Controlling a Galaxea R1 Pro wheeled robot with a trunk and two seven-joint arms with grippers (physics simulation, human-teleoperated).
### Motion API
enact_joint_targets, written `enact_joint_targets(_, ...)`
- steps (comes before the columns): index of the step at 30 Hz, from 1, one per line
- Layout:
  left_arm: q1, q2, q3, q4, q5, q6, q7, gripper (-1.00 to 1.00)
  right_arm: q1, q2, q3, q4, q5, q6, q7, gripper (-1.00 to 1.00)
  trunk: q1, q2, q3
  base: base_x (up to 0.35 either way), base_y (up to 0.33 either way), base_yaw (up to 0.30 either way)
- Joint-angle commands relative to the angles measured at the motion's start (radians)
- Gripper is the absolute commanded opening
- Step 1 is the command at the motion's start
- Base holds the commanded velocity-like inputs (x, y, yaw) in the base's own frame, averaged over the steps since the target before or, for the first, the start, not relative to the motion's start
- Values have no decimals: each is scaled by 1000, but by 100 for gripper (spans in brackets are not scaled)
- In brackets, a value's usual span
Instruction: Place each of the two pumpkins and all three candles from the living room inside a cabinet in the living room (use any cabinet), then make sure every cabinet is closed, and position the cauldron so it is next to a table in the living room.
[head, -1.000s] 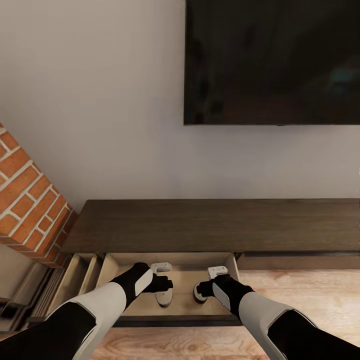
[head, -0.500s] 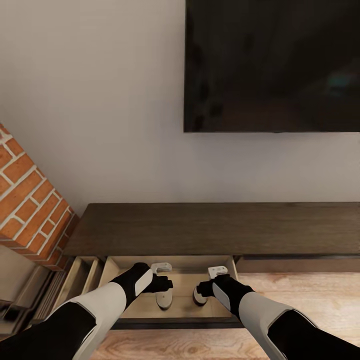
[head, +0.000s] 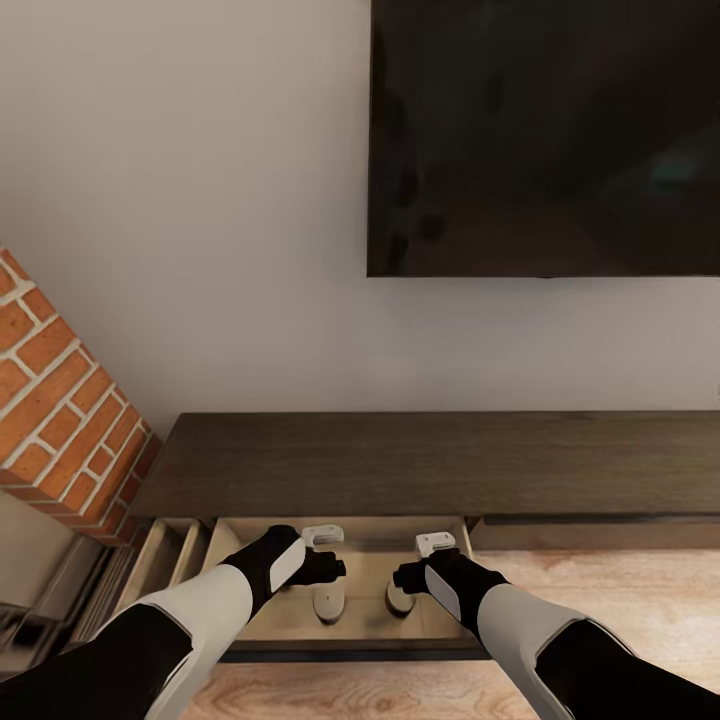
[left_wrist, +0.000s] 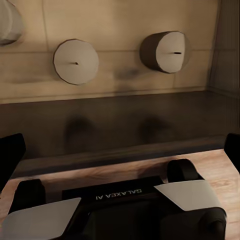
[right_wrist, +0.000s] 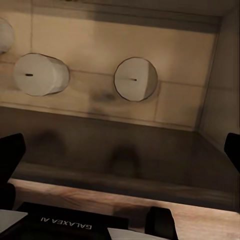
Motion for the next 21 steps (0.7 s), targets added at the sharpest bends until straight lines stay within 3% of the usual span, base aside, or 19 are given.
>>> enact_joint_targets(1,0,0,-5,-1,8,3,5,100,0,0,8,-2,-11,5,-6,100,-4,7,4,0,0,0)
enact_joint_targets(15,0,0,-5,-1,8,0,3,100,0,0,8,-2,-11,5,-6,100,-8,14,29,0,0,0)
enact_joint_targets(21,0,0,-5,-1,8,3,4,100,0,0,8,-1,-11,5,-6,100,-31,56,58,0,0,0)
